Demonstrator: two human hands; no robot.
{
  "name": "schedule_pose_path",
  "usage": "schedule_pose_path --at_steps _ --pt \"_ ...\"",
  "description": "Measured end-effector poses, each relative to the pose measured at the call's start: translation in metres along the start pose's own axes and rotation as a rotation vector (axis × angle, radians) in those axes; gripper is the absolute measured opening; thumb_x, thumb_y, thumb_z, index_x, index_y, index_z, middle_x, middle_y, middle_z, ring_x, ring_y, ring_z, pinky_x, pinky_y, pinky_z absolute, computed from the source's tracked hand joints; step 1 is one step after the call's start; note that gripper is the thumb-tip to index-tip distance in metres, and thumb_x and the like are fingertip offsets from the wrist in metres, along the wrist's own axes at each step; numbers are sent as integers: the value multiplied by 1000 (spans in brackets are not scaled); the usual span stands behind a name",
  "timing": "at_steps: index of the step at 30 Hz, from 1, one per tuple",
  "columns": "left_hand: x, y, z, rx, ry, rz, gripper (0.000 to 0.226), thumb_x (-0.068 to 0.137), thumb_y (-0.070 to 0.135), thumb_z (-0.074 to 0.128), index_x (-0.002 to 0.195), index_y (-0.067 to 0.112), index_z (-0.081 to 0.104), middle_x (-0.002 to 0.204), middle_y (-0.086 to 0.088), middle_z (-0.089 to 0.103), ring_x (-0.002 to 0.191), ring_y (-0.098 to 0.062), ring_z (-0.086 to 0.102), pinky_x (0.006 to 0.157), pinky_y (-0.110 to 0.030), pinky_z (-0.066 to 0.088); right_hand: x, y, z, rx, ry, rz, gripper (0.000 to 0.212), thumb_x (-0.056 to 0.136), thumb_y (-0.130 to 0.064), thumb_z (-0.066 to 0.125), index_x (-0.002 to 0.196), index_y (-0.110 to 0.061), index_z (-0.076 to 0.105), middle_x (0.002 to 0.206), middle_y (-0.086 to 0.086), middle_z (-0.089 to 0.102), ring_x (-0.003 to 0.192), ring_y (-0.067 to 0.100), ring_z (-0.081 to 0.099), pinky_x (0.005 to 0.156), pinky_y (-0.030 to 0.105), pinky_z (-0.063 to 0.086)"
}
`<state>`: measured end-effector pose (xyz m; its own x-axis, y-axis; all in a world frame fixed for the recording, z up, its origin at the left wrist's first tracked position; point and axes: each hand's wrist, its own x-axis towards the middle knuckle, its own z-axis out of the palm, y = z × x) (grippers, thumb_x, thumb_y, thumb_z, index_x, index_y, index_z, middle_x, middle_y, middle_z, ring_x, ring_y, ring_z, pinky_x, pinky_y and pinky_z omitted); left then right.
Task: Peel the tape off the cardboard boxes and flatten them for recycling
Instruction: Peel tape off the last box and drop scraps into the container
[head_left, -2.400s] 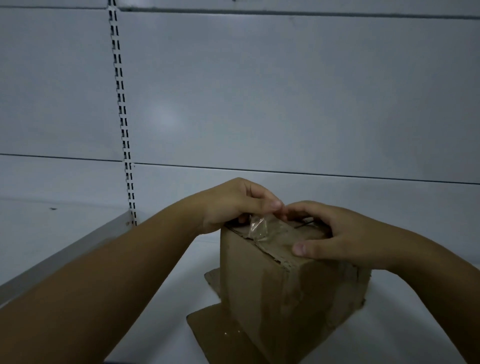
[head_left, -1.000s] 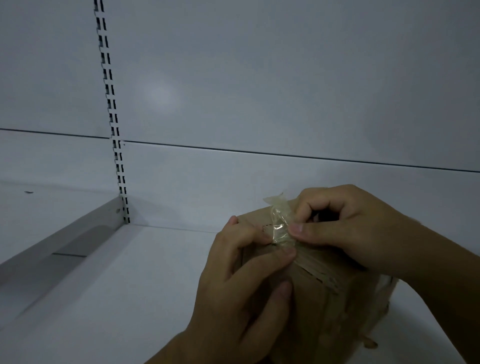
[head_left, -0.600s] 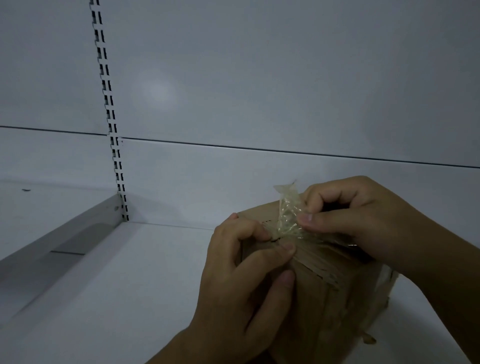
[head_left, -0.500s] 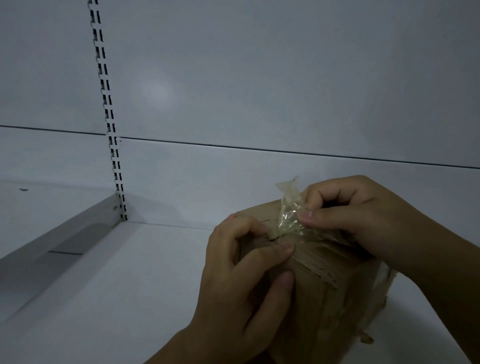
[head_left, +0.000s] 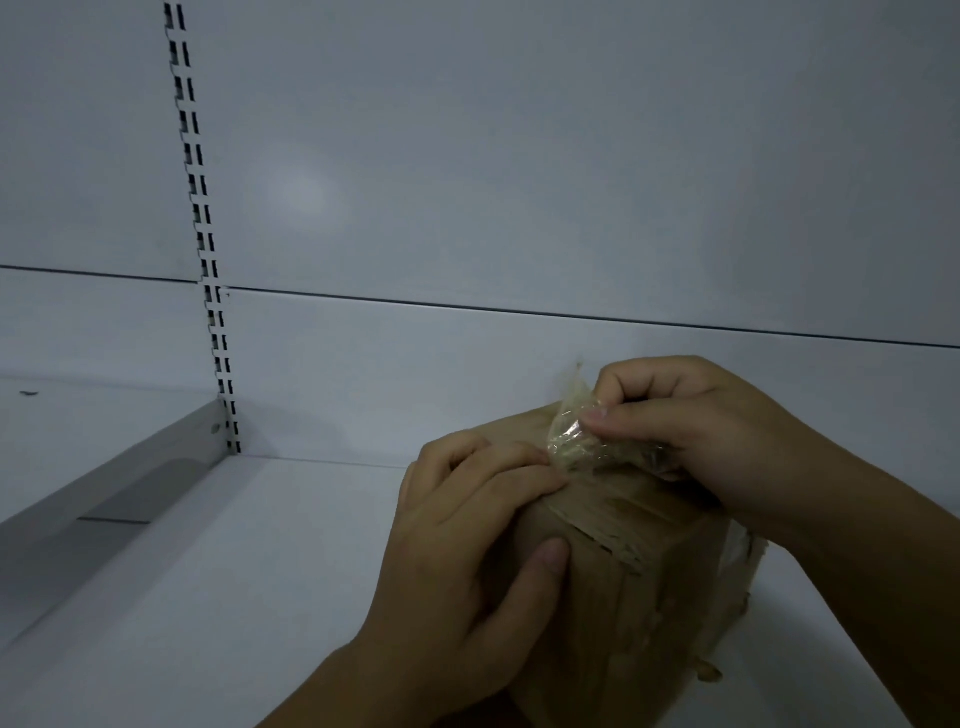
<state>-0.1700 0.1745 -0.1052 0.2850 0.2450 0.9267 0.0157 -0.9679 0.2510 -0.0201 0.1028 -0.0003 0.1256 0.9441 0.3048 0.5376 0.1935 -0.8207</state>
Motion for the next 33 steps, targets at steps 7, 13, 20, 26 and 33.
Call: schedule_pose_path --at_steps 7,13,20,26,33 --pt "1 3 2 -86 13 -82 24 83 29 50 105 29 59 113 23 60 115 -9 47 92 -38 38 1 1 -3 342 50 55 23 90 -6 49 68 -2 52 60 8 61 52 10 59 50 17 46" --pt "18 14 -11 9 -112 -176 27 83 52 47 104 37 56 101 24 52 104 -4 45 83 -27 37 2 5 -4 357 121 82 25 96 -14 46 73 -7 54 68 4 64 63 13 61 50 20 46" --pt "21 24 -10 182 -440 -145 76 58 87 48 124 50 42 128 34 32 126 6 26 107 -22 18 3 4 -4 447 169 72 20 99 -16 43 84 -6 52 71 5 62 62 11 60 49 20 46" --pt "36 29 -26 286 -505 -34 70 63 77 52 122 40 52 119 26 48 113 4 38 97 -20 30 0 -1 -13 114 180 58 24 98 -18 47 78 -9 57 76 4 67 64 13 64 59 25 48" --pt "57 9 -78 198 -841 -103 75 62 66 65 130 55 36 126 31 39 123 3 37 99 -24 39 -14 -1 -32 -382 87 -22 24 92 -26 56 75 -13 67 64 -3 64 55 8 55 59 15 44"
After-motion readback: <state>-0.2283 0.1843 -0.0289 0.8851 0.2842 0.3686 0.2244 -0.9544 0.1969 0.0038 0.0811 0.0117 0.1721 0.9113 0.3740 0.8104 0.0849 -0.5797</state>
